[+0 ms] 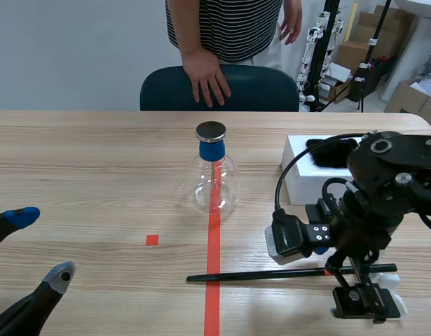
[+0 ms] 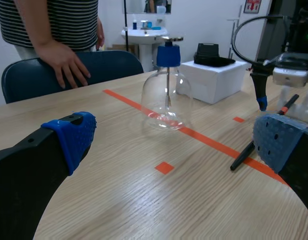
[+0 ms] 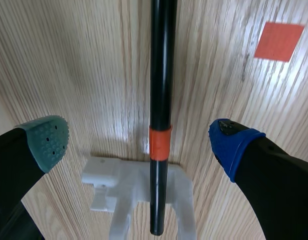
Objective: Do the electroscope experiment. pick up the black charging rod
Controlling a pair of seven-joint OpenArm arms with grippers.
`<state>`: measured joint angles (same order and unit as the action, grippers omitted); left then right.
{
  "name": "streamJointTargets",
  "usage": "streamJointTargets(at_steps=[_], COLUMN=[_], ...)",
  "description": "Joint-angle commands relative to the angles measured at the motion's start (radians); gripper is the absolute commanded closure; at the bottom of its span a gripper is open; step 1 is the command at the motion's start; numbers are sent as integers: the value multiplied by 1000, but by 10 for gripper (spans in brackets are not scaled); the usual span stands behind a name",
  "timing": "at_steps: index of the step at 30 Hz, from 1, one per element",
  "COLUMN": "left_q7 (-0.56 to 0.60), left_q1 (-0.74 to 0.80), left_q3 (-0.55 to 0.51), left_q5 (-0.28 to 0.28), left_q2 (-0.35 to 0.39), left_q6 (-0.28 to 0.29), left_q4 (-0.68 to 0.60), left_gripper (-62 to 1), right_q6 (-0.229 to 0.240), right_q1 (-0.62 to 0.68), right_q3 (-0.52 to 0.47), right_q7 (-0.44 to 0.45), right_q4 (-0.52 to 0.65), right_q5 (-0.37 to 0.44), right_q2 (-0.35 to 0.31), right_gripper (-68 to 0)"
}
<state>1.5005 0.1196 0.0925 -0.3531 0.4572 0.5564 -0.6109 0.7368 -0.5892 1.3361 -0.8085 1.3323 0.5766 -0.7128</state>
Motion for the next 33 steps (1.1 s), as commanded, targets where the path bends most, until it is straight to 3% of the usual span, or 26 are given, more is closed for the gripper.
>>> streamJointTargets(at_steps=[1,10,24,33], left_q7=[22,21,24,26], left_q1=[-1,-1,2,2], left_q3=[-1,-1,-1,-1], left_q5=[11,11,-5,-11], left_q2=[11,11,14,14], left_q6=[2,-1,-1,-5], left_q4=[2,3,3,3], left_gripper=[-623,-623,-623,-623], right_q6=[9,9,-34,-34], right_q1=[-21,-21,-20,-3], right_q3=[-16,-16,-45,-45], right_q7=[5,38,41,65], right_q4=[1,-1,-2,-18], right_q5=[4,5,-2,-61], right_q2=[-15,-27,-32,-32], right_gripper=[-571,-564,-423,-423])
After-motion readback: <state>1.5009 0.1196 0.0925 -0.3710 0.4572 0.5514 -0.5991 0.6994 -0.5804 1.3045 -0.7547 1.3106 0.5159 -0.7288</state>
